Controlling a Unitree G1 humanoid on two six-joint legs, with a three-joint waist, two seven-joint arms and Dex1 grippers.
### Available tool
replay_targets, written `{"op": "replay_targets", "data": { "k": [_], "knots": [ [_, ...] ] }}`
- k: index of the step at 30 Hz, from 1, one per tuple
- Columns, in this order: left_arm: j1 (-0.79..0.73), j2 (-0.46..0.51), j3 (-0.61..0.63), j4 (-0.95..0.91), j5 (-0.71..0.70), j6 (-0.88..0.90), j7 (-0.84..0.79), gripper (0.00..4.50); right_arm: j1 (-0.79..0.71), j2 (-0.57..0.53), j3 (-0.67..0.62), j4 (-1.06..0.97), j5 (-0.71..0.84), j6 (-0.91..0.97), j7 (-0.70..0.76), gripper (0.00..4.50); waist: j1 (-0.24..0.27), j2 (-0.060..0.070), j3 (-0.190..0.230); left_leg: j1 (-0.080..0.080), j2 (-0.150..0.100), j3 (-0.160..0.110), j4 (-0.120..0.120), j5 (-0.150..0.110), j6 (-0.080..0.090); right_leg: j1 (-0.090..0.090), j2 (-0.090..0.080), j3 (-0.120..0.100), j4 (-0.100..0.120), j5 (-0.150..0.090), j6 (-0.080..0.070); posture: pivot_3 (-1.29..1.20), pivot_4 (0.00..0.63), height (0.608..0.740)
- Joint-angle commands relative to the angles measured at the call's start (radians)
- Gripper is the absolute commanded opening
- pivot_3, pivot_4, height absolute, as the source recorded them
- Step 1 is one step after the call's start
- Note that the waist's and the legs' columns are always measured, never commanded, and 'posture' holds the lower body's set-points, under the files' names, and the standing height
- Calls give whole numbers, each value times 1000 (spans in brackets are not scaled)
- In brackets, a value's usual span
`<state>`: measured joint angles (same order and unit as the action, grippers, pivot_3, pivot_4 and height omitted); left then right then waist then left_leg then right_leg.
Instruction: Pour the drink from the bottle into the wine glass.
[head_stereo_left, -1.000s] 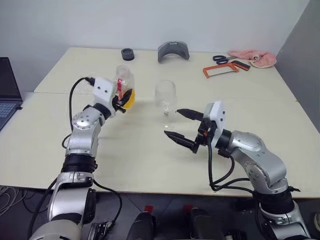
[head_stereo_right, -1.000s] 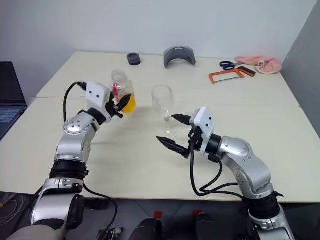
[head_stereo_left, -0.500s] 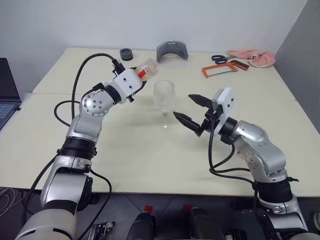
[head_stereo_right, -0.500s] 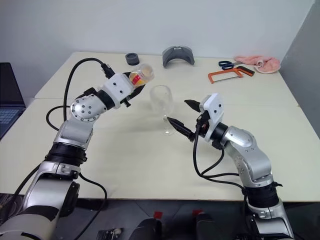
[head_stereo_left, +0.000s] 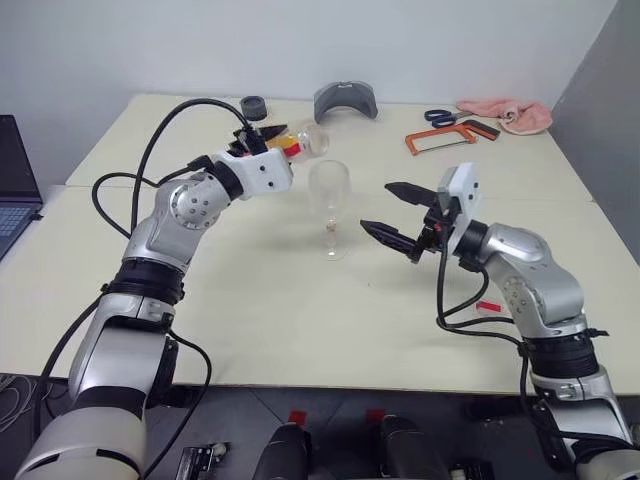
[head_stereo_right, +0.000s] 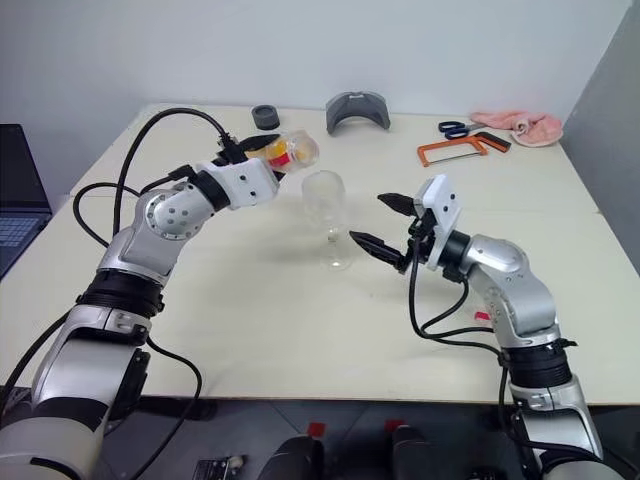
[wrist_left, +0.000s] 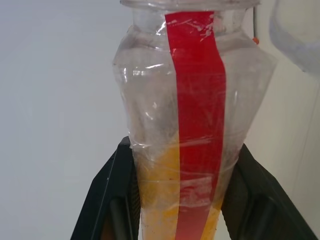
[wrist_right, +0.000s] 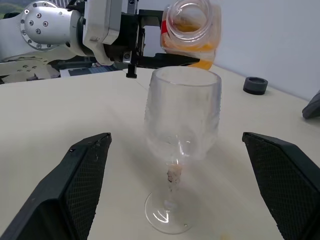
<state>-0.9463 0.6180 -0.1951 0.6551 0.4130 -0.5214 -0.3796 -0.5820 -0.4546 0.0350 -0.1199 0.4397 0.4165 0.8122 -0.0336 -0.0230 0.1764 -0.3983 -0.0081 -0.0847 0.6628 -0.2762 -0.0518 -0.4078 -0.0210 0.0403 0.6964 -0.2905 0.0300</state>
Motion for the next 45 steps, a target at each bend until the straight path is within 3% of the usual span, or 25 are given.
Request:
{"op": "replay_targets", "data": {
  "k": [1,18,45],
  "knots": [
    [-55,21,-2,5,29,-45,48,1689,-44,-29,-58,-26,40,11,19,4500,-1,0,0,0,0,0,0,0,0,0,0,0,0,0,0,0,150,740],
    [-143,44,-52,66,159,-101,161,1689,71,-9,-71,-261,43,113,-154,4500,-1,0,0,-1,0,1,0,0,0,-1,0,0,1,0,0,0,150,740],
    [-261,91,-128,225,267,-214,255,1689,153,28,-40,-315,18,103,-226,4500,-1,0,0,-1,0,1,0,0,0,-1,0,0,1,0,0,0,150,740]
  ]
}}
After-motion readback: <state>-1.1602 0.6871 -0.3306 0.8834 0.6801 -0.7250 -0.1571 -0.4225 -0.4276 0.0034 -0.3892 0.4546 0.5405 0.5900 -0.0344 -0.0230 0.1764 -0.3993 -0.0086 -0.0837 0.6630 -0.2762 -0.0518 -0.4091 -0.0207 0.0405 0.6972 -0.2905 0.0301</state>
